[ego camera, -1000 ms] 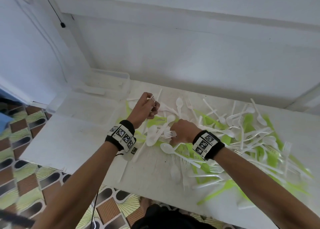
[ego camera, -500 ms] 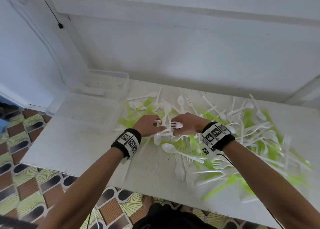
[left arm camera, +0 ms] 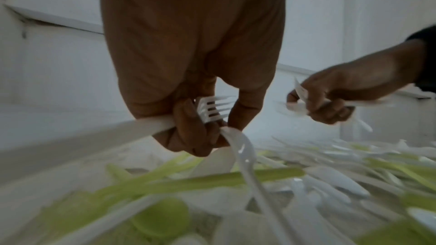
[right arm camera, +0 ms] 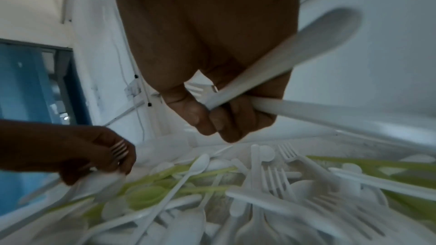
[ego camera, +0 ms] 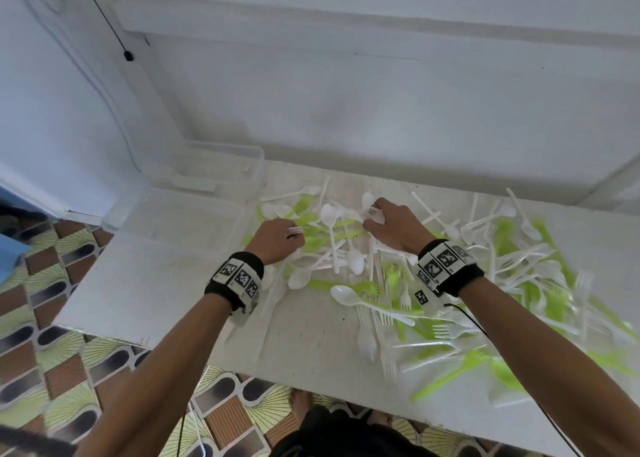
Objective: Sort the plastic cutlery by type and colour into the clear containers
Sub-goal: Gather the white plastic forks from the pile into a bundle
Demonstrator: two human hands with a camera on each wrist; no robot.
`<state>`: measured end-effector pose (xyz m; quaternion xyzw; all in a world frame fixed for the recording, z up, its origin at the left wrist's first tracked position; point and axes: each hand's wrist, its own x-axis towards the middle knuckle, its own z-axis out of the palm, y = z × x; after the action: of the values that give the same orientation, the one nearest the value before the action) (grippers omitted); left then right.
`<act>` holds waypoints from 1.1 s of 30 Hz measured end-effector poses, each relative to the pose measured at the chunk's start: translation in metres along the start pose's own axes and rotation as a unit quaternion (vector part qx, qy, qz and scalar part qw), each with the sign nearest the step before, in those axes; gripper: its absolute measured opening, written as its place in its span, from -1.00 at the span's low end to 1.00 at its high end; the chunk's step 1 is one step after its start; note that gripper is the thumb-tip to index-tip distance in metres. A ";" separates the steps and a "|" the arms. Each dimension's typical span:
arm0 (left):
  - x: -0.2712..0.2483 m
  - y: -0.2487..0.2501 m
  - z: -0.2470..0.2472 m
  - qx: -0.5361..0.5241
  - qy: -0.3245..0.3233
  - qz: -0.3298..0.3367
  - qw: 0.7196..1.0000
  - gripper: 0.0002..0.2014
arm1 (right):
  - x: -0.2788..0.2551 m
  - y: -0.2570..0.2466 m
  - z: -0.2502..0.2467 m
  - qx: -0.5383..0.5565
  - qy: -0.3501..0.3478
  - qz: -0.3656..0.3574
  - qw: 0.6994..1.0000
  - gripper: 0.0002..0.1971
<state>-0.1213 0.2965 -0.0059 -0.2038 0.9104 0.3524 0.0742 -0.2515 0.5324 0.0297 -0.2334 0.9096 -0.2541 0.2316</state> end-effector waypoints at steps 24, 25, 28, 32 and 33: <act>0.009 -0.038 -0.007 0.192 -0.033 -0.020 0.981 -0.49 | 0.010 -0.008 0.054 -0.172 -0.133 -0.115 0.969 -0.63; 0.010 -0.038 -0.007 0.191 -0.028 -0.020 0.981 -0.53 | 0.010 -0.005 0.048 -0.151 -0.140 -0.107 0.973 -0.59; 0.014 -0.034 -0.006 0.131 -0.002 -0.006 0.991 -0.58 | 0.015 0.010 0.028 -0.093 -0.033 -0.055 0.994 -0.52; 0.026 -0.021 -0.001 0.100 0.042 0.024 0.994 -0.68 | 0.018 0.029 0.009 -0.125 0.079 0.064 0.987 -0.44; 0.030 -0.017 0.001 0.104 0.042 0.027 0.993 -0.69 | 0.016 0.032 0.008 -0.142 0.066 0.085 0.984 -0.46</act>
<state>-0.1410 0.2763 -0.0254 -0.1848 0.9497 0.2486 0.0467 -0.2699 0.5451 0.0009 -0.1688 0.9662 -0.1166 0.1563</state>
